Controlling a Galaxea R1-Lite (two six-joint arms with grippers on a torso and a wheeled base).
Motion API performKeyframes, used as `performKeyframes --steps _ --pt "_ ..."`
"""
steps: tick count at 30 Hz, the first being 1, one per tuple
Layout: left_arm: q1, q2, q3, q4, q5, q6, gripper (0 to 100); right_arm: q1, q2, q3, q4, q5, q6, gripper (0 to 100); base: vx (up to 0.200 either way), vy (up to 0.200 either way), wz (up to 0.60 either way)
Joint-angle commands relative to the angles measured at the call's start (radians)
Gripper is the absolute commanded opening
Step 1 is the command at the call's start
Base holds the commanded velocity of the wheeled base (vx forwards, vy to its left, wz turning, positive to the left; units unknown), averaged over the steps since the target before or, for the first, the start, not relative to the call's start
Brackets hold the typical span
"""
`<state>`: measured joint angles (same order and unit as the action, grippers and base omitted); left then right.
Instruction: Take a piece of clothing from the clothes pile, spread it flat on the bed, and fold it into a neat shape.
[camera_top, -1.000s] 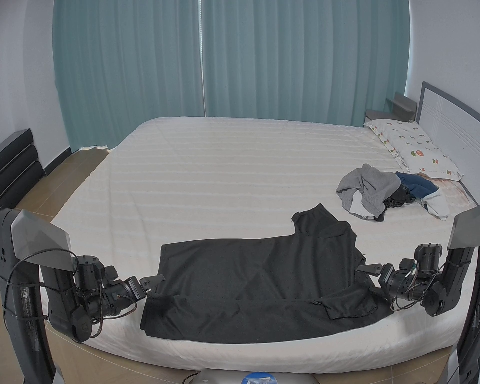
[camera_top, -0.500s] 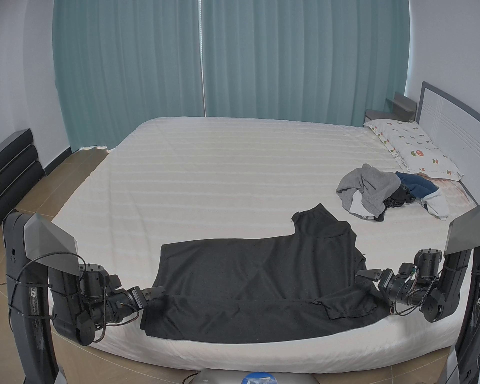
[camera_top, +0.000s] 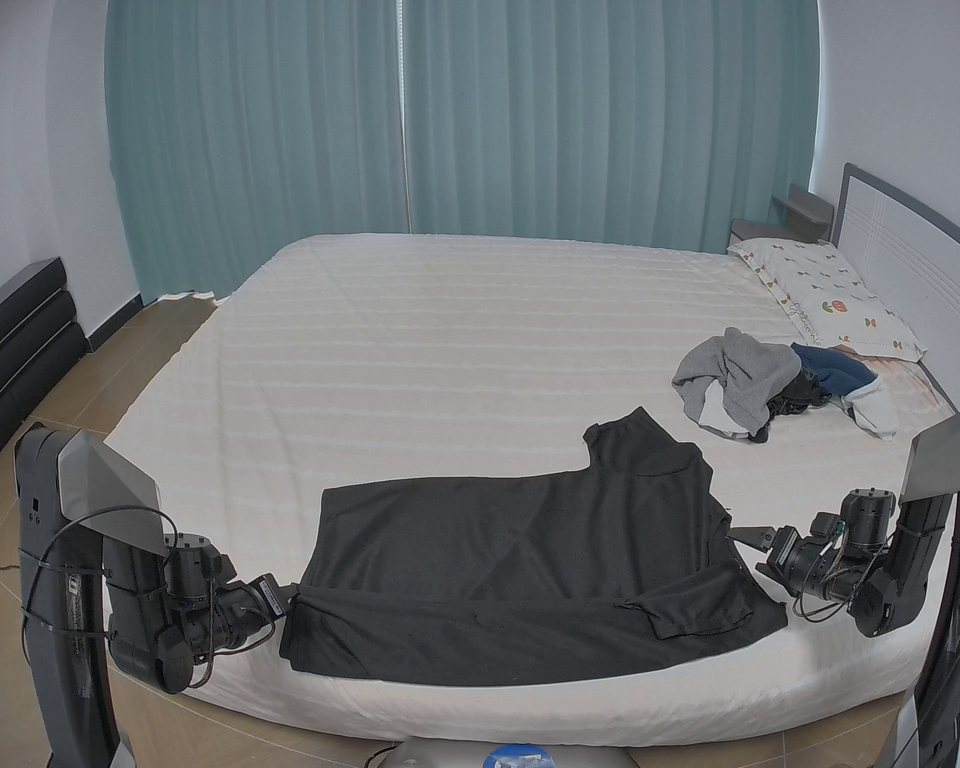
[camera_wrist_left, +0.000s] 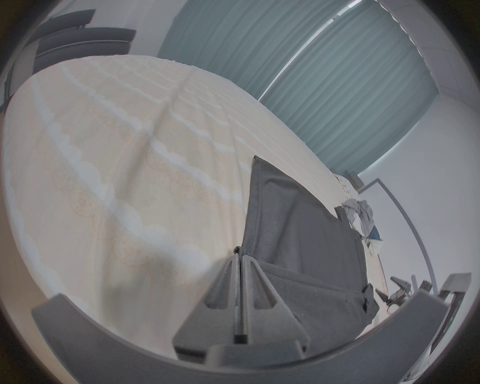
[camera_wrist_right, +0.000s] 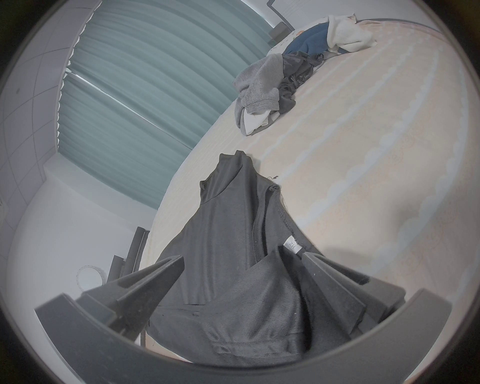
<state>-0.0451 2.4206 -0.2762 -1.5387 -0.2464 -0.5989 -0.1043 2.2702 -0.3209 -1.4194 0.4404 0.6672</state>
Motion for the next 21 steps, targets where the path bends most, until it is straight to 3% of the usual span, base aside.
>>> performKeyframes --steps 1,13,21 --pt "-0.001 0.008 -0.015 -0.014 0.018 -0.05 0 -0.008 0.035 -0.018 -0.001 -0.002 -0.009 100 0.0 0.0 0.0" --pt "-0.004 0.009 -0.02 -0.029 0.018 -0.094 0 -0.011 0.084 -0.049 -0.018 0.0 -0.049 100 0.0 0.0 0.0" --pt "-0.006 0.009 -0.018 -0.029 0.018 -0.094 0 0.066 0.144 -0.076 -0.058 -0.016 -0.063 100 0.0 0.0 0.0"
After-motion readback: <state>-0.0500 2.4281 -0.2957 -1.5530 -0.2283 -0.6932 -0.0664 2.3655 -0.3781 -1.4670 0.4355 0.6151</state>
